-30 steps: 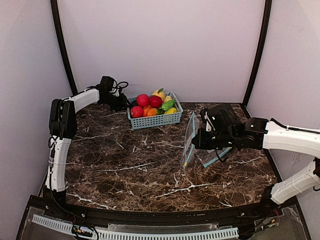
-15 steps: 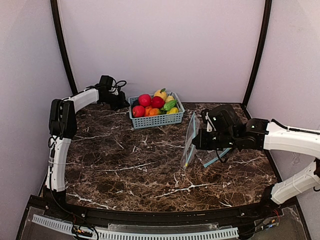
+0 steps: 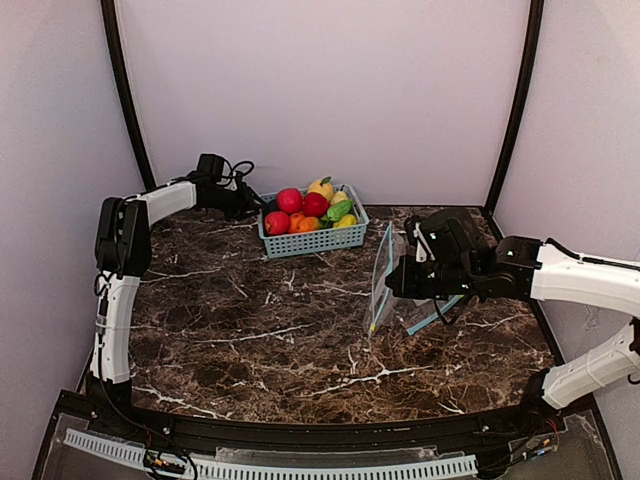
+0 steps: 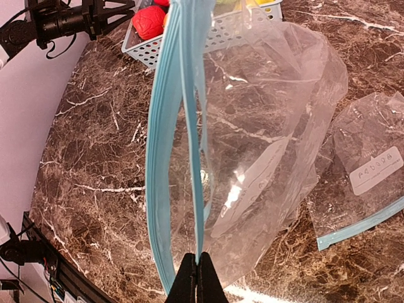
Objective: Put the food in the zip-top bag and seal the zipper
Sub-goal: Adjust the bin at the corner of the board.
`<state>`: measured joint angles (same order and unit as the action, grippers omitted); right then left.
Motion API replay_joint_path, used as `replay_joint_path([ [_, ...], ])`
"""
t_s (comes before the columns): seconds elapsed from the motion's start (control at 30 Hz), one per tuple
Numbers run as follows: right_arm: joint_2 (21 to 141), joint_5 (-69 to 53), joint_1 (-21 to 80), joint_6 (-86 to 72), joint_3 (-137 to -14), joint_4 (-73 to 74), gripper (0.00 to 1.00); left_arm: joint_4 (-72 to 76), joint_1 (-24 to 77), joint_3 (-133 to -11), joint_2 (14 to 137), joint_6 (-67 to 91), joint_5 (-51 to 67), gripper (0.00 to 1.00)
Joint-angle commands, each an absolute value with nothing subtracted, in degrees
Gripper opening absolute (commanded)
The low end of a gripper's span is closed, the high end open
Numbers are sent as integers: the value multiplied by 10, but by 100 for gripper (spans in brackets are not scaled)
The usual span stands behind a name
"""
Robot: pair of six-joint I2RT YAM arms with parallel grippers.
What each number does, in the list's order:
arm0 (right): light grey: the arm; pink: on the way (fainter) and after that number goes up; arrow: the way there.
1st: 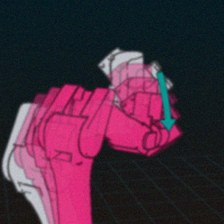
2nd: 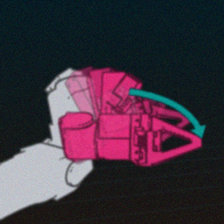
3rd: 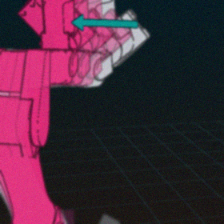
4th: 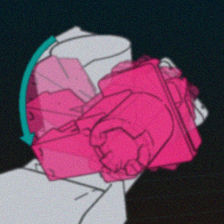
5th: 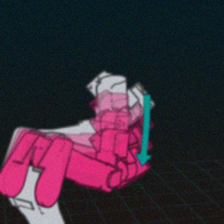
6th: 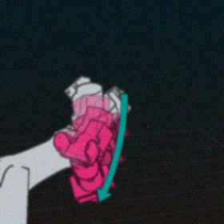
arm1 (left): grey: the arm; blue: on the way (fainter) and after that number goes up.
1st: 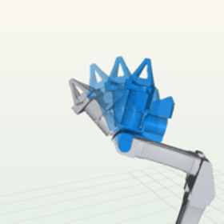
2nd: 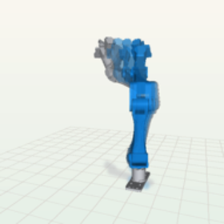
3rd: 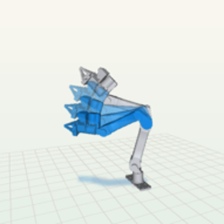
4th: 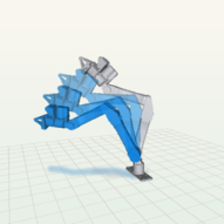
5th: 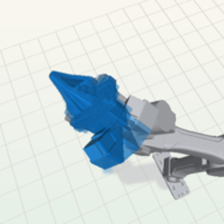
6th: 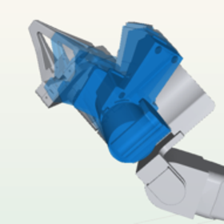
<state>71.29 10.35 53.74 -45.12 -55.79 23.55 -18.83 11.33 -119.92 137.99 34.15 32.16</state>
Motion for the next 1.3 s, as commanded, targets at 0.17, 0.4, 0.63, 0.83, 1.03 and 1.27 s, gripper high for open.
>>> replay_joint_path([
  [0.17,704,110,544,-460,-554,227,0,-44,92,-1114,1353,422,415,34],
  [0.4,710,113,544,-461,-557,233,0,18,83,-1097,1320,414,453,38],
  [0.63,717,109,544,-459,-561,234,0,26,62,-1068,1286,403,437,51],
  [0.83,714,112,544,-459,-560,234,0,20,56,-1042,1292,390,426,52],
  [1.03,720,107,545,-457,-564,231,0,-9,57,-1051,1326,383,433,51],
  [1.27,726,103,545,-457,-567,230,0,-36,73,-1085,1363,375,435,51],
])
